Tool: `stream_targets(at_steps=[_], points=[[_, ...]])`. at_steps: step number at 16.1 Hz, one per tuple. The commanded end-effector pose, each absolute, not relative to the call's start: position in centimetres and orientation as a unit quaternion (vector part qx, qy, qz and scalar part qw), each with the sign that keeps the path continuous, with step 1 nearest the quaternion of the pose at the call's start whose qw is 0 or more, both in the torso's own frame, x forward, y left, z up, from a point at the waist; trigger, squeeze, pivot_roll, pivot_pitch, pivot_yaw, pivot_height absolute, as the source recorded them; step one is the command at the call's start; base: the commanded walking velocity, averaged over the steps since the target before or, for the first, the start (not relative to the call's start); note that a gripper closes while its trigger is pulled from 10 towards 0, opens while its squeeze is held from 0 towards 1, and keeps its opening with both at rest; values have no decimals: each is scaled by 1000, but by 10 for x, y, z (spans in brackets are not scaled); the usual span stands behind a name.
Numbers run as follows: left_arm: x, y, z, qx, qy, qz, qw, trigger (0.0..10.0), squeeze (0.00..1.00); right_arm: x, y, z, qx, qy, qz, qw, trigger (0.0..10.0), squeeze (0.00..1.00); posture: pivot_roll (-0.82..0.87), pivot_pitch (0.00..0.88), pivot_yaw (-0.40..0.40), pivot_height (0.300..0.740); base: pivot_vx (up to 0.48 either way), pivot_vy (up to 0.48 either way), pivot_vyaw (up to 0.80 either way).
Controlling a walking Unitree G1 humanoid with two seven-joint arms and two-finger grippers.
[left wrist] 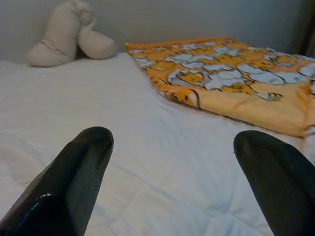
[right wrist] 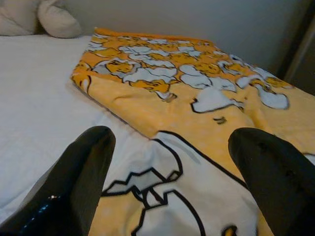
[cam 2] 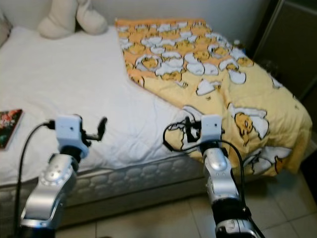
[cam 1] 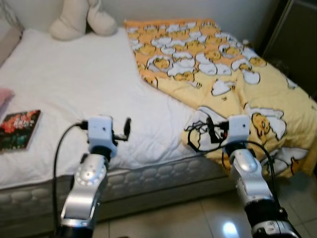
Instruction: Clean up the room
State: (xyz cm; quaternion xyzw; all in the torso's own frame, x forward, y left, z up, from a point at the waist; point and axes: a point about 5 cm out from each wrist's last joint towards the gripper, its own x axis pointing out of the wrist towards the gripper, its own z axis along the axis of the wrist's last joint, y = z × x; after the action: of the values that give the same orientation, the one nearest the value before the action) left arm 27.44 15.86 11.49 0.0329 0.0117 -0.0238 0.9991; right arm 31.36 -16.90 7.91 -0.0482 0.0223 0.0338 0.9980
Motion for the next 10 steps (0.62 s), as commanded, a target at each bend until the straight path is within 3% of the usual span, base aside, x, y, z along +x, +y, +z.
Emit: stream_targets(at_steps=[1,3,4,7,8,10], points=[[273,168,115,33,17,-9,999,10000,0,317,-158,78,-45,32,50,997,10000,0,-2,0,17,740,352,-322,0],[273,170,116,29,18,-6,999,10000,0,319,-157,78,-45,33,52,997,10000,0,2,0,19,740,416,-161,0],[272,173,114,33,24,4,999,10000,0,320,-156,79,-43,32,54,997,10000,0,7,0,21,740,0,424,0],[273,177,112,43,32,7,999,10000,0,322,-152,81,-36,29,56,997,10000,0,14,0,19,740,0,0,0],[274,177,114,43,30,1,999,10000,0,323,-150,80,-33,30,55,997,10000,0,14,0,19,740,0,476,0],[276,175,116,51,27,-5,998,10000,0,322,-148,77,-31,37,60,997,10000,0,13,0,19,740,0,469,-750]])
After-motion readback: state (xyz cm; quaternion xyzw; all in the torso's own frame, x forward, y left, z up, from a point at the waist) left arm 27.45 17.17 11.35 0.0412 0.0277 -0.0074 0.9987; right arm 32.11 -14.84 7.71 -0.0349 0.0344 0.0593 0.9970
